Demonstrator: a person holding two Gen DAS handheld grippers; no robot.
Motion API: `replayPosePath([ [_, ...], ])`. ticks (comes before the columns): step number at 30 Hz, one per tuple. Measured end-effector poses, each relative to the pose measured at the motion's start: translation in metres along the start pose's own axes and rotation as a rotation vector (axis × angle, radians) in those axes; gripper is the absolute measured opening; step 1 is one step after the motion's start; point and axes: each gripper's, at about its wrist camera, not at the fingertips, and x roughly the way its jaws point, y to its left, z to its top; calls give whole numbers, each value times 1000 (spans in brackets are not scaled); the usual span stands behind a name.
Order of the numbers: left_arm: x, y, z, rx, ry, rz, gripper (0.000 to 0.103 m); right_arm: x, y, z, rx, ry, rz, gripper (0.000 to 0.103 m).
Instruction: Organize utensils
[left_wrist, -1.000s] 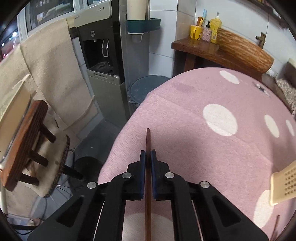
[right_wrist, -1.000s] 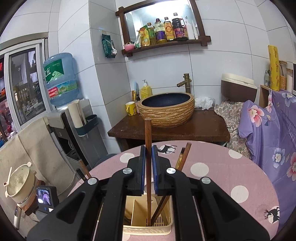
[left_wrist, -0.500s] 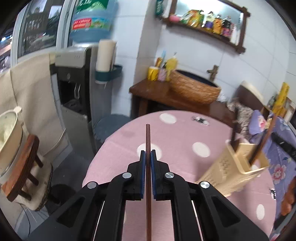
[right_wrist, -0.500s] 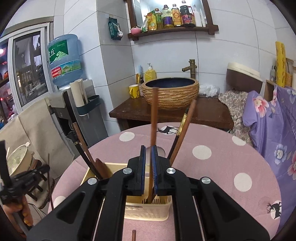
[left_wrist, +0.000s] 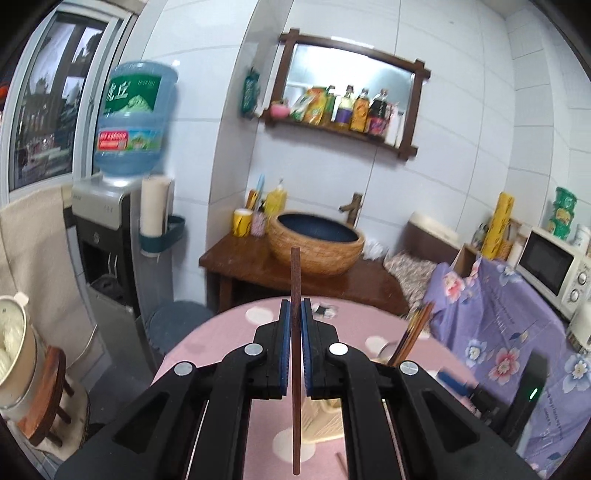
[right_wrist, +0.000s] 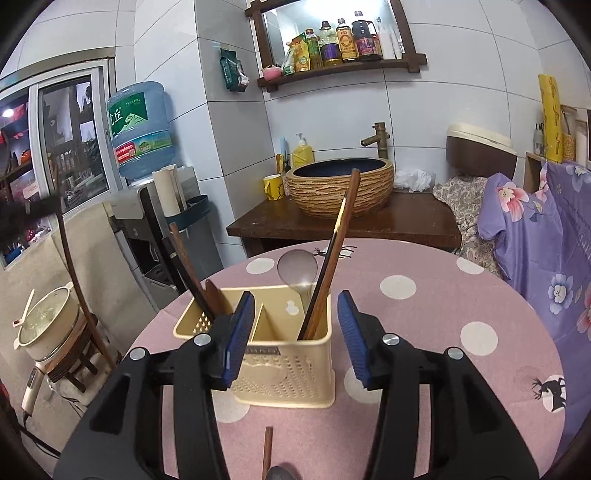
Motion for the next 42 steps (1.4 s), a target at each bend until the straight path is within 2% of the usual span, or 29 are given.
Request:
replayPosePath([
  [4, -5, -27, 30, -2, -114, -5, 6, -12, -3, -9, 12, -10, 9, 47],
  [7, 8, -42, 42, -5, -160, -6, 6, -26, -5, -15, 12, -27, 13, 48],
  [10, 28, -55, 38, 1, -177, 0, 6, -42, -6, -27, -6, -42, 3, 48],
  [15, 67, -63, 5, 19, -116, 40, 6, -63, -2, -53, -81, -66, -40, 48],
  [20, 93, -54, -30, -13, -29, 53, 6, -67, 5, -74, -151, -69, -50, 47],
  [27, 106, -53, -80, 21, 57, 59, 7, -63, -9, -89, -69, -8, -40, 48],
  [29, 106, -55, -87, 49, 47, 77, 7, -61, -13, -93, -42, 13, -42, 48],
  [31, 108, -57, -91, 67, 80, 63, 7, -61, -16, -95, -24, 25, -42, 48],
  [32, 109, -57, -92, 69, 106, 50, 9, -61, -17, -97, -18, 30, -44, 48],
  [34, 106, -56, -94, 72, 118, 57, 23, -61, -18, -100, -12, 40, -55, 48],
  [35, 101, -55, -96, 66, 114, 57, 47, -61, -19, -102, -11, 46, -61, 48],
  [36, 93, -52, -99, 51, 101, 49, 65, -62, -19, -105, -10, 49, -66, 48],
  [38, 78, -47, -106, 24, 75, 32, 70, -64, -23, -109, -7, 56, -79, 50],
  [42, 55, -38, -129, 25, 129, 31, 77, -61, -31, -118, 0, 104, -105, 52],
])
